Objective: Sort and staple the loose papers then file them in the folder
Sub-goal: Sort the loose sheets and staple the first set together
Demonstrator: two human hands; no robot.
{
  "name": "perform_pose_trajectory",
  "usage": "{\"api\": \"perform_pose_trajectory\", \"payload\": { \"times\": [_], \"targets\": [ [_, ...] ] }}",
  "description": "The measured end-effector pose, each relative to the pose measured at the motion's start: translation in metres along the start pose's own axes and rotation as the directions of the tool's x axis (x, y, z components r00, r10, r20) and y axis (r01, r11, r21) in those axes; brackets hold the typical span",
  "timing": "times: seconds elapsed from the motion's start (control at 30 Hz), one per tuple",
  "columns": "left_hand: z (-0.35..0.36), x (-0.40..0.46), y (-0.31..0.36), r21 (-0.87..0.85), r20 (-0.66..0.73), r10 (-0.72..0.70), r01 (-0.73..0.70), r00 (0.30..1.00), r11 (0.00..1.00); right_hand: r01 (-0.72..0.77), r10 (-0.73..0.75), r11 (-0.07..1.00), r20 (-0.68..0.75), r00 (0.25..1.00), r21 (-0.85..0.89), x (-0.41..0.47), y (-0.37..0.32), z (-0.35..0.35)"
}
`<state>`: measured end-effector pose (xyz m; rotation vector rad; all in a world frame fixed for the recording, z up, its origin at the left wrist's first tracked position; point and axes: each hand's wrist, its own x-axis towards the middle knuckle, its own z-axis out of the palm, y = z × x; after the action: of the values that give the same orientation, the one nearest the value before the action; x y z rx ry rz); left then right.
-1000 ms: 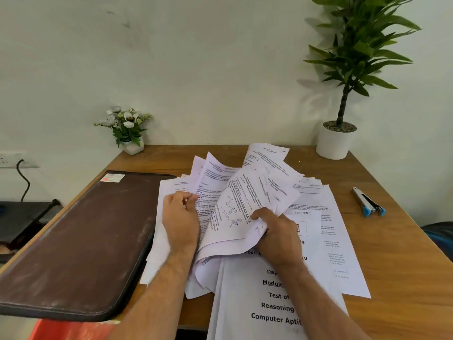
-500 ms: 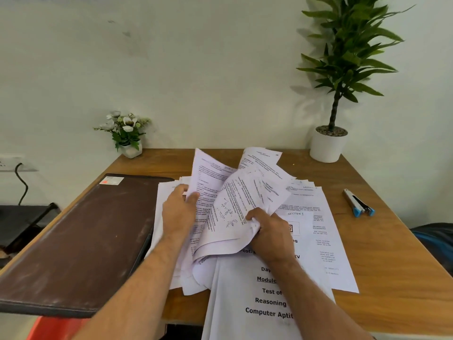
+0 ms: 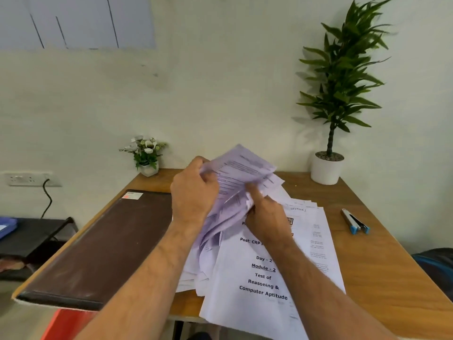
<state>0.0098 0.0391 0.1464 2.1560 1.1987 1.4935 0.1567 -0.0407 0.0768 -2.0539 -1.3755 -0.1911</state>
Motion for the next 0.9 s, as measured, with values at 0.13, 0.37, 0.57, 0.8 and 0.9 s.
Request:
{"api": "perform_pose_trajectory", "payload": {
  "times": [0.13, 0.37, 0.57, 0.8, 0.9],
  "targets": [
    [-0.008, -0.006, 0.006, -0.046, 0.119, 0.029, -0.024, 0.993, 0.999, -0.061, 0.074, 0.987, -0.085, 0.994, 0.152, 0.003, -0.013, -0.014],
    [-0.026, -0.009, 0.009, -0.177, 0.112, 0.177, -0.155, 0.978, 0.972, 0.186, -0.017, 0.926, -0.455, 0.89, 0.33, 0.009, -0.032, -0.048],
    [-0.043, -0.002, 0.037, -0.317, 0.009, 0.284, -0.266, 0.959, 0.91, 0.352, -0.069, 0.831, -0.549, 0.833, 0.43, 0.01, -0.051, -0.092],
    [-0.065, 0.017, 0.079, -0.769, 0.156, 0.231, -0.028, 0.96, 0.638, 0.399, -0.097, 0.836, -0.614, 0.784, 0.377, 0.024, -0.085, -0.151],
    [-0.064, 0.015, 0.088, -0.902, 0.274, 0.109, 0.216, 0.956, 0.375, 0.389, -0.135, 0.873, -0.62, 0.773, 0.294, 0.026, -0.093, -0.162]
  ]
}}
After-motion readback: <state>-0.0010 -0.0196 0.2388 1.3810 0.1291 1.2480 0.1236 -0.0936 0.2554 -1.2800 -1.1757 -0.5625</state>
